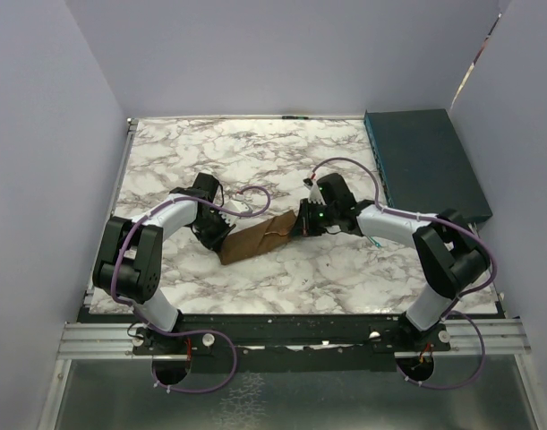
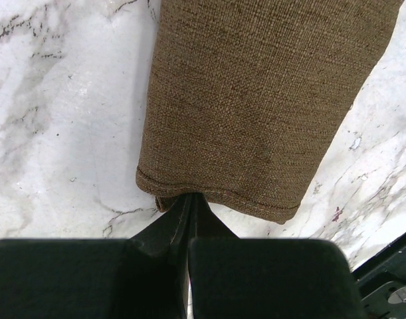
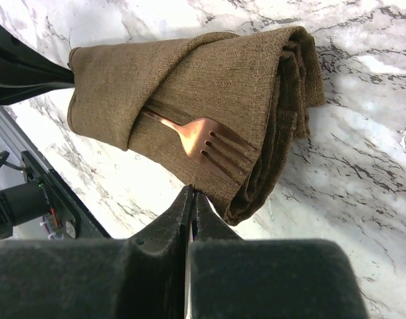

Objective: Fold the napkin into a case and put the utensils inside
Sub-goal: Insert the fork into the napkin.

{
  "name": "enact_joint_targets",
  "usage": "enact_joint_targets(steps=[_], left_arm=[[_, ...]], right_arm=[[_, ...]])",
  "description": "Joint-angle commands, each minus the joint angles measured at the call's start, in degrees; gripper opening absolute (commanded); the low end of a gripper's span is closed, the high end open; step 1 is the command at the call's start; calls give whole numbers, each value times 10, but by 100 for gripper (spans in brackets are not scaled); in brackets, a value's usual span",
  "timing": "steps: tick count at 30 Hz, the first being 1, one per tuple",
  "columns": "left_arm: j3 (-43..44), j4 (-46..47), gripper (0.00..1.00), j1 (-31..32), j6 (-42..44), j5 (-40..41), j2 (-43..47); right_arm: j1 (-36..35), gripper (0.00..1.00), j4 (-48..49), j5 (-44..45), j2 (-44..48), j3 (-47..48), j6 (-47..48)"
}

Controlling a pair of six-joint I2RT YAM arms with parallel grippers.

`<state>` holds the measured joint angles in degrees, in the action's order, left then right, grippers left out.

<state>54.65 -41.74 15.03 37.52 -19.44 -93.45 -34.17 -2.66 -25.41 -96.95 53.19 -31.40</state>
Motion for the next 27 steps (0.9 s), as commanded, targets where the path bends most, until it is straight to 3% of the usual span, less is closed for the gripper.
enact_joint_targets(steps=[1,7,27], left_arm=[[3,-16,0,2,13,13,-2],[0,-16,0,2,14,13,-2],[-3,-17,0,2,17,13,1]], right_arm=[[-2,8,-13,-25,-16,20,23],[-2,32,-43,-8,-6,18,28],[0,33,-77,44,1,13,31]])
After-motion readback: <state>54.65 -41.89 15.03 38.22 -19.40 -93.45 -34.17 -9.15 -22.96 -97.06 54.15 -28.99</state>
